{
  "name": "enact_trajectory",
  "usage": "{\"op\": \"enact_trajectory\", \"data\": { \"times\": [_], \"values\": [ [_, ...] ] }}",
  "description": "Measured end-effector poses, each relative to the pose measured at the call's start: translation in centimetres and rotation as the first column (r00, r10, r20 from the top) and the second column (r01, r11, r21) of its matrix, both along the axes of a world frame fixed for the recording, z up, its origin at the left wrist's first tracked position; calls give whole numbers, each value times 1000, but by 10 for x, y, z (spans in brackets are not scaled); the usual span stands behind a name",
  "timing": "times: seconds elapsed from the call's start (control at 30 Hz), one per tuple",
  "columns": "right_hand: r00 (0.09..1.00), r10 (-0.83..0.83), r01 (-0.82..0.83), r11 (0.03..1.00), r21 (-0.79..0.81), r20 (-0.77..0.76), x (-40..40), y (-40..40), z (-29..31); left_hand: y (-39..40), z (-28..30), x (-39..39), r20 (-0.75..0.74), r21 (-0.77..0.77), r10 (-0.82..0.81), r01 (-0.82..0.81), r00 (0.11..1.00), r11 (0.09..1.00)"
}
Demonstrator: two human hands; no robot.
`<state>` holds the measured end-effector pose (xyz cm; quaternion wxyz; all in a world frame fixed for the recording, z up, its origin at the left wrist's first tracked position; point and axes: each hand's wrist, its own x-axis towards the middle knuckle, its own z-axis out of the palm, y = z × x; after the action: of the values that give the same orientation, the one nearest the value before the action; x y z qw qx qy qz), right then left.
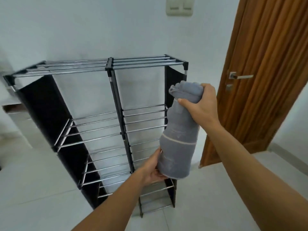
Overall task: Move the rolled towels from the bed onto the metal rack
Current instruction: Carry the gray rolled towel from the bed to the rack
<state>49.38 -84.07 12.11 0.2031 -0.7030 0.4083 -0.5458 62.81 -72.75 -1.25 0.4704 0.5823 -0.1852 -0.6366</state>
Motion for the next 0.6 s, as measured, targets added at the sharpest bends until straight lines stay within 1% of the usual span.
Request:
{"op": "enact_trajectory", "data": {
  "times": [0.2, 0.33, 0.4, 0.5, 0.6],
  "values": [
    [982, 144, -142, 990, 23, -123, 69, -70, -9, -35, -13, 34, -35, -71, 45, -47, 998, 996],
    [952, 212, -207, 977, 46, -221, 113, -113, -4, -70, -18, 59, -22, -136, -13, 10, 1000, 991],
    [944, 224, -215, 974, 66, -244, 131, -135, 2, -90, -17, 70, 4, -157, -27, 28, 1000, 987],
    [941, 192, -170, 980, 101, -279, 153, -170, 8, -119, -10, 86, 34, -168, -70, 74, 997, 983],
    [950, 173, -138, 979, 149, -261, 172, -201, 6, -143, -2, 98, 38, -175, -109, 114, 993, 978]
  ]
}}
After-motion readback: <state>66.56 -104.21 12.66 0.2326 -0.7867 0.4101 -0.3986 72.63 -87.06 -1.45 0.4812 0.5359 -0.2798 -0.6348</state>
